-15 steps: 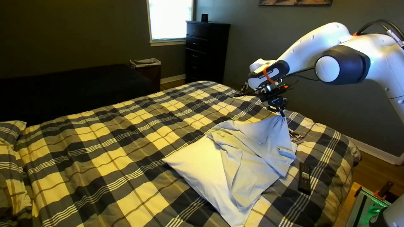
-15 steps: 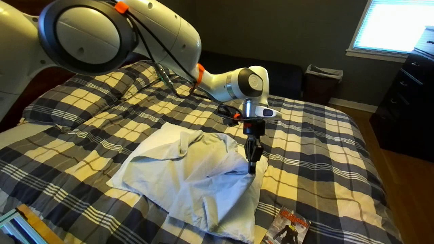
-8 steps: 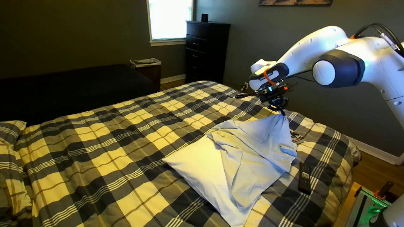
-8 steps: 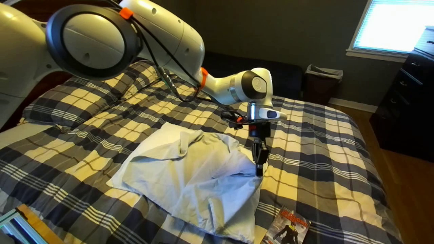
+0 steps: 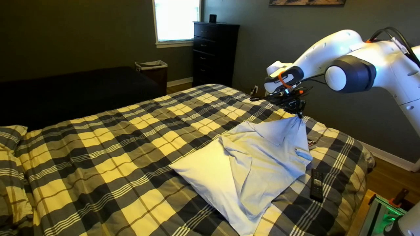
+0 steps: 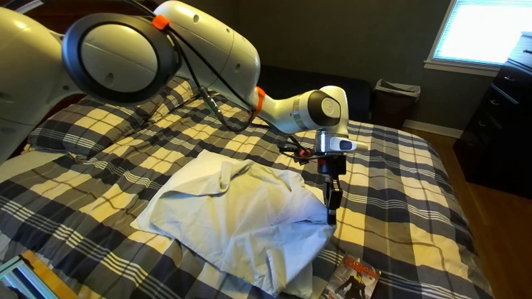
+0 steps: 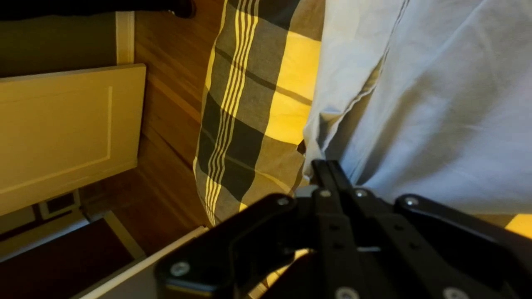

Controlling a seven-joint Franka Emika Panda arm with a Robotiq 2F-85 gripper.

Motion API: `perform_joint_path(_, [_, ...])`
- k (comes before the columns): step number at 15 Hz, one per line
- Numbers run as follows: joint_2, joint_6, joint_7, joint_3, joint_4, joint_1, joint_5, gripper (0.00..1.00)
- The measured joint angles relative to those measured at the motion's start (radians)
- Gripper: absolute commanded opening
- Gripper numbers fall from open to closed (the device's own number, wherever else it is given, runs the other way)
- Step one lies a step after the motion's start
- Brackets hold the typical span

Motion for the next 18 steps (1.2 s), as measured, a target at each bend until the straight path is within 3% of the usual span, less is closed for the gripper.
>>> perform_joint_path(6, [0.021,-0.001,0.021,-0.004,0.059,-0.025,0.0,0.0])
perform_joint_path(8, [0.039,-0.003,0.023,-0.004,0.087,-0.03,0.0,0.27])
perform_joint_path(13, [0.045,-0.001,0.015,0.001,0.107,-0.027,0.002,0.63])
perform_joint_path(18, [-0.031,0.013,-0.071,0.063,0.029,-0.011,0.039,0.98])
